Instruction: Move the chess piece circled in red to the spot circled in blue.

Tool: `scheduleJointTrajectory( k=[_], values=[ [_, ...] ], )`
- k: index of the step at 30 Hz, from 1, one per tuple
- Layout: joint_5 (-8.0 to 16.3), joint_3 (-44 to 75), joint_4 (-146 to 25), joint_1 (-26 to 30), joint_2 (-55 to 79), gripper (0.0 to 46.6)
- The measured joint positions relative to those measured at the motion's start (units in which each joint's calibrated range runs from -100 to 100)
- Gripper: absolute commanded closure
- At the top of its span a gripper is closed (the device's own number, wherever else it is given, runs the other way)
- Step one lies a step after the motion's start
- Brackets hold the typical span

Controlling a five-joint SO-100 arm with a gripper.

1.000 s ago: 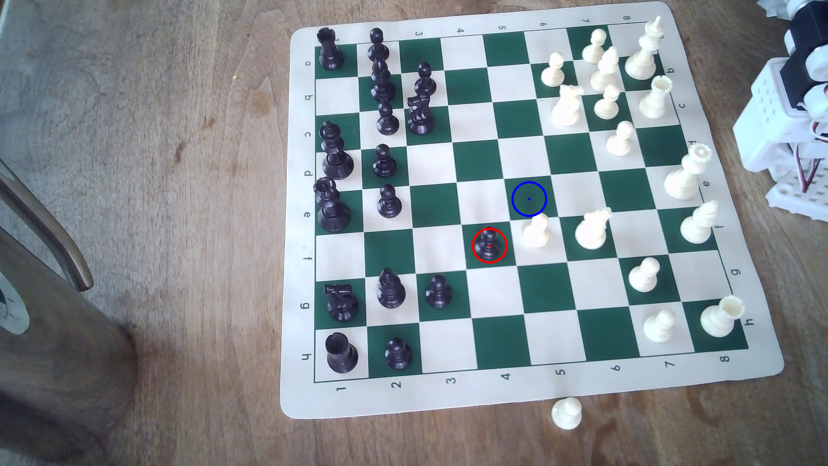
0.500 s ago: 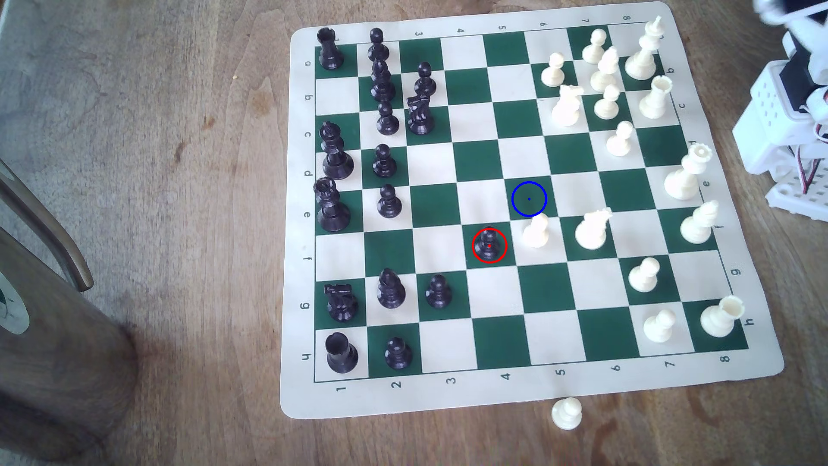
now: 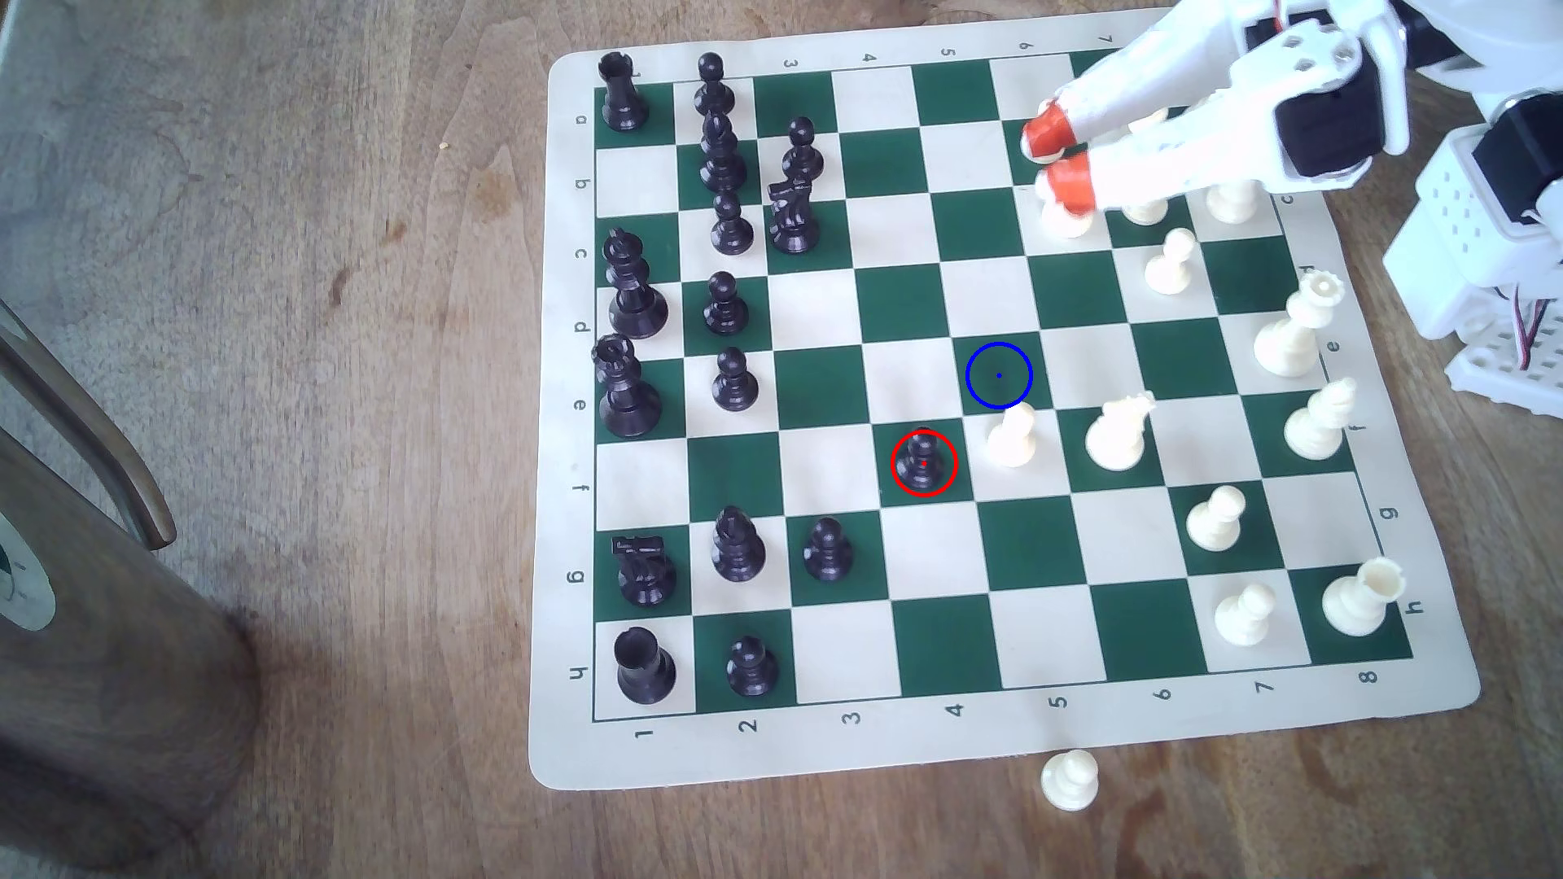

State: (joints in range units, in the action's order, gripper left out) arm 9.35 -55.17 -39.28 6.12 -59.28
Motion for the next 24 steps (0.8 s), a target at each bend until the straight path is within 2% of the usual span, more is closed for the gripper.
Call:
scheduleJointTrajectory(
  k=[3, 7, 9, 11, 14, 20, 24],
  values=[
    [1.7, 12.7, -6.1, -0.1, 18.0, 34.6],
    [3.5, 26.5, -11.7, 0.1, 36.7, 36.4],
    [3.7, 31.2, -13.2, 0.9, 42.2, 33.7],
    [3.5, 32.4, -14.9, 1.3, 45.7, 31.7],
    [2.9, 32.4, -17.3, 1.6, 49.3, 31.2],
    [5.4, 32.4, -15.9, 2.2, 53.6, 28.2],
    [5.6, 32.4, -13.2, 2.4, 56.4, 31.2]
  ],
)
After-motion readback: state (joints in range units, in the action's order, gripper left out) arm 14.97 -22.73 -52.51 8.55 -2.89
